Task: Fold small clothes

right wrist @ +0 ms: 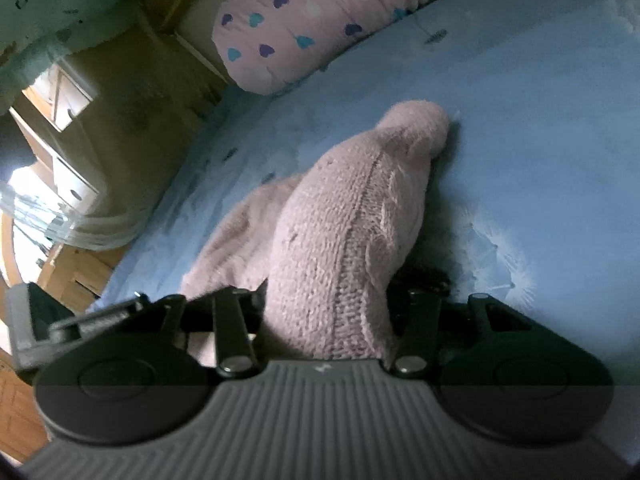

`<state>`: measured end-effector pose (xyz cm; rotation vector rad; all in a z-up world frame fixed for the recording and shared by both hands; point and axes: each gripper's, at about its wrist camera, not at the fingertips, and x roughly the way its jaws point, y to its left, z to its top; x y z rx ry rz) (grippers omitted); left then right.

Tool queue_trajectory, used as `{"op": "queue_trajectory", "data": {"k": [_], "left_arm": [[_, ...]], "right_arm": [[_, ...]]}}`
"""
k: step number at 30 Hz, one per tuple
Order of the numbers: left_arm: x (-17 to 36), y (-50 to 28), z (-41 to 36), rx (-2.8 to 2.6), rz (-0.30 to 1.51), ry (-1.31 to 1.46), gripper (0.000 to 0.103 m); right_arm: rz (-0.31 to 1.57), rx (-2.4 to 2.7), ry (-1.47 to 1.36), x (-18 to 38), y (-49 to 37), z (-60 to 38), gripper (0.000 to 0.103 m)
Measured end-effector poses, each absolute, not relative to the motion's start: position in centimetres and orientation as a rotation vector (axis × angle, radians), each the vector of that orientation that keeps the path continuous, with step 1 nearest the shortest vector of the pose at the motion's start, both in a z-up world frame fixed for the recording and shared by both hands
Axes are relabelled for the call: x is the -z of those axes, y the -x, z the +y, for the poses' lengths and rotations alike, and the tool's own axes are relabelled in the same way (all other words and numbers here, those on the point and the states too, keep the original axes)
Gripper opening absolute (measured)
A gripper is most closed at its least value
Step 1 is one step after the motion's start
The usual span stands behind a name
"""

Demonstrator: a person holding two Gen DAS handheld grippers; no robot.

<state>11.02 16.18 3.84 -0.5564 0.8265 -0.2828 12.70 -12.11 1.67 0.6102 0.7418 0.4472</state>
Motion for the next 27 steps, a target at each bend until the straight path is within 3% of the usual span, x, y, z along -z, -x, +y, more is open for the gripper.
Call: {"op": "queue_trajectory", "data": {"k": [14,19,21,27], "left_arm": [[-7.0,-4.3,5.3,0.462,0.924,0.49,0.051],[-5.9,-1.8,2.0,0.441,0.943,0.347,0.053],[-5.2,-1.5,1.2,0.409,0.944,0.298,0.061],[-6.0,-1.5,1.1,0.389,0.907,0.269,0.068]], "right_arm": [[0.784,-0.417,-0.622,-7.5,-5.4,-20.2,0.051],[0.821,-0.347,-0.649,-6.2,-1.5,-24.4,0.052],[0.86,-0.308,-0.658,-4.7,-0.5,-25.6,0.055],[0.872,-0.264,-0.587,-2.5,1.0,-26.8,0.065]]}}
